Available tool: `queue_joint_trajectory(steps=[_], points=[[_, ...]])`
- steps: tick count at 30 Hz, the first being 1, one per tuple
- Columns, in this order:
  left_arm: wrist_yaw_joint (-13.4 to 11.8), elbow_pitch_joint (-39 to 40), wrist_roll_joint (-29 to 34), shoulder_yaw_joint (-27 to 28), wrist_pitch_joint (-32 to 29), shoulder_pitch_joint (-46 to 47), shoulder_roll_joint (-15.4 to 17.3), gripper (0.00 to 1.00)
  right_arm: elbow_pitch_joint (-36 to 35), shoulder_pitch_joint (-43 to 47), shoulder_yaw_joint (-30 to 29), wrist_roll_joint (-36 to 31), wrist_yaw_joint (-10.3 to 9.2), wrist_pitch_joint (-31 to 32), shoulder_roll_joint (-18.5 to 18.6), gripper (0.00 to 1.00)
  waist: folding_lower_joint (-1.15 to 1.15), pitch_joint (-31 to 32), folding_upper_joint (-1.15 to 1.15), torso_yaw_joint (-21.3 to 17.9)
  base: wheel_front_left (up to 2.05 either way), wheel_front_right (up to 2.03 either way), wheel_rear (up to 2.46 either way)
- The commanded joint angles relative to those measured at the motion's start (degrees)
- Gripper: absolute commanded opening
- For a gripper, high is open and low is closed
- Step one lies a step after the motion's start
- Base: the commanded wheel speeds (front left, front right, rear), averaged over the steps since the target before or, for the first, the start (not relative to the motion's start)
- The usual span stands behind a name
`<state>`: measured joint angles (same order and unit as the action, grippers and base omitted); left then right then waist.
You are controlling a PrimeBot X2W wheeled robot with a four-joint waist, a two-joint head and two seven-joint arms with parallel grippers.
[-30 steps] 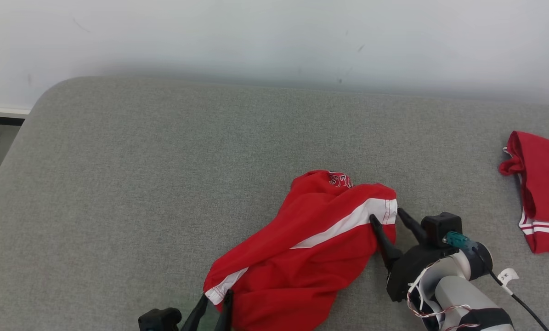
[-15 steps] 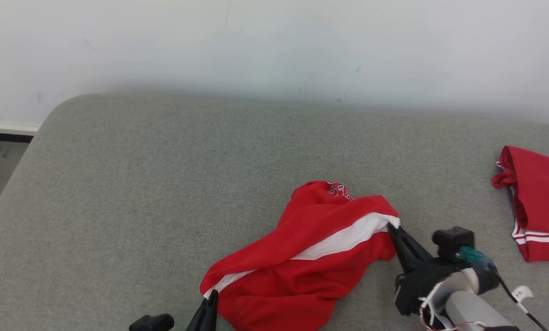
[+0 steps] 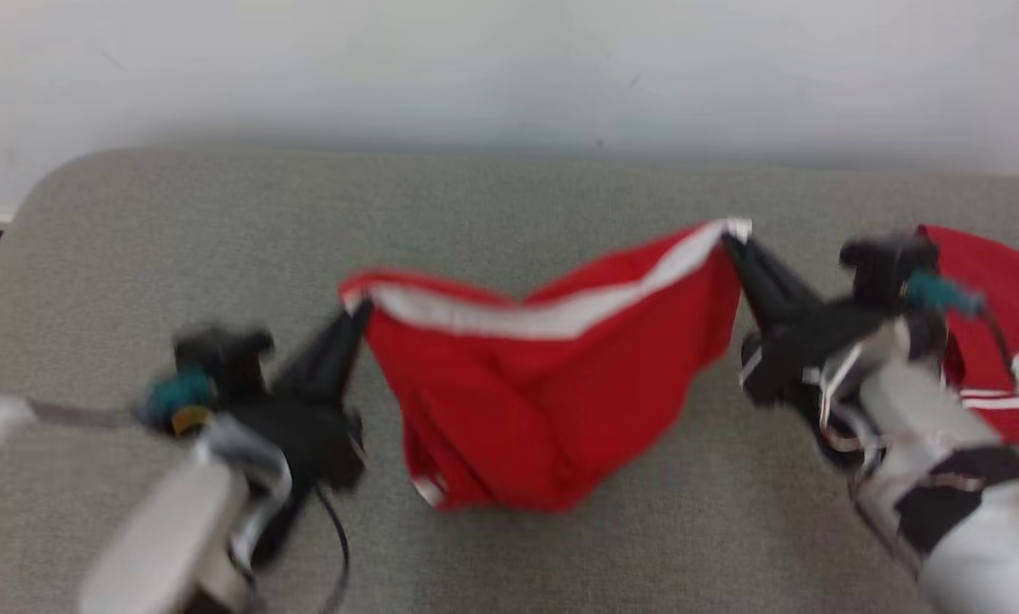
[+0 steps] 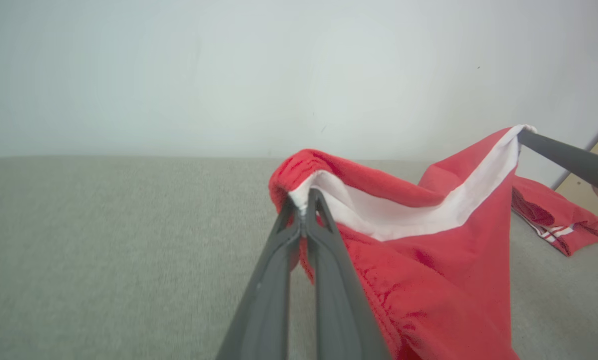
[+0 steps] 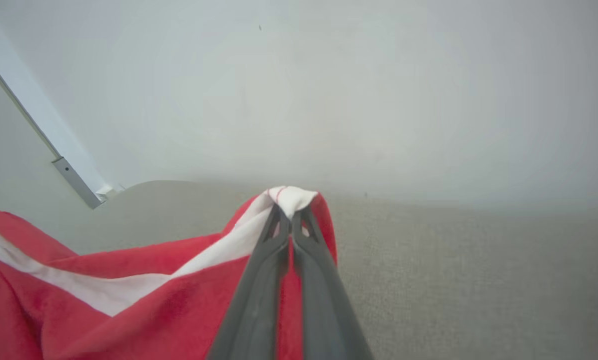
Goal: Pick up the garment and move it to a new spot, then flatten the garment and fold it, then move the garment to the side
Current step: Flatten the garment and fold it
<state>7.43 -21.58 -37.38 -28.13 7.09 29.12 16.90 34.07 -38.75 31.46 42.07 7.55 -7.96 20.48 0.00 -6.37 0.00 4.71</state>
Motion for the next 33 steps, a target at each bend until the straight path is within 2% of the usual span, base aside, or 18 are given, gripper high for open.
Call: queue_joint_trajectory(steps=[1,4,8,13,18,26,33], points=[[0.0,0.1,-3.2,-0.1,-2.4,6.1,1.5,0.0,-0.5,-4.8,0.1,1.1,-0.1,1.8,0.3,0.0,0.0,-4.9,0.0,-2.4,0.0,0.0,0.0],[0.0,-1.1,-9.4,1.2,-7.4,18.1,3.7,0.0,0.0,-14.1,-1.3,5.6,-0.1,5.6,-0.7,0.0,0.0,-8.8,0.0,-3.5,0.0,0.0,0.0],[0.0,-3.8,-14.9,1.3,-13.9,34.3,5.1,0.0,3.1,-27.4,-2.2,7.9,-0.1,9.8,-0.4,0.0,0.0,-15.0,0.0,-4.2,0.0,0.0,0.0],[0.0,-7.4,-17.5,-0.8,-18.5,52.5,6.0,0.0,9.1,-43.8,-5.3,10.2,-0.1,12.7,-1.5,0.0,0.0,-21.7,0.0,-5.0,0.0,0.0,0.0],[0.0,-11.5,-18.4,-3.4,-19.2,67.4,6.0,0.0,15.4,-57.5,-6.9,9.6,-0.1,12.7,-3.2,0.0,0.0,-26.4,0.0,-6.3,0.0,0.0,0.0],[0.0,-17.7,-21.6,-7.0,-18.1,79.8,5.3,0.0,22.2,-68.2,-6.5,8.2,-0.1,10.8,-4.8,0.0,0.0,-29.5,0.0,-8.3,0.0,0.0,0.0],[0.0,-20.8,-25.3,-11.6,-14.9,82.0,4.7,0.0,25.5,-70.0,-5.3,8.9,-0.1,8.7,-4.7,0.0,0.0,-30.4,0.0,-8.6,0.0,0.0,0.0]])
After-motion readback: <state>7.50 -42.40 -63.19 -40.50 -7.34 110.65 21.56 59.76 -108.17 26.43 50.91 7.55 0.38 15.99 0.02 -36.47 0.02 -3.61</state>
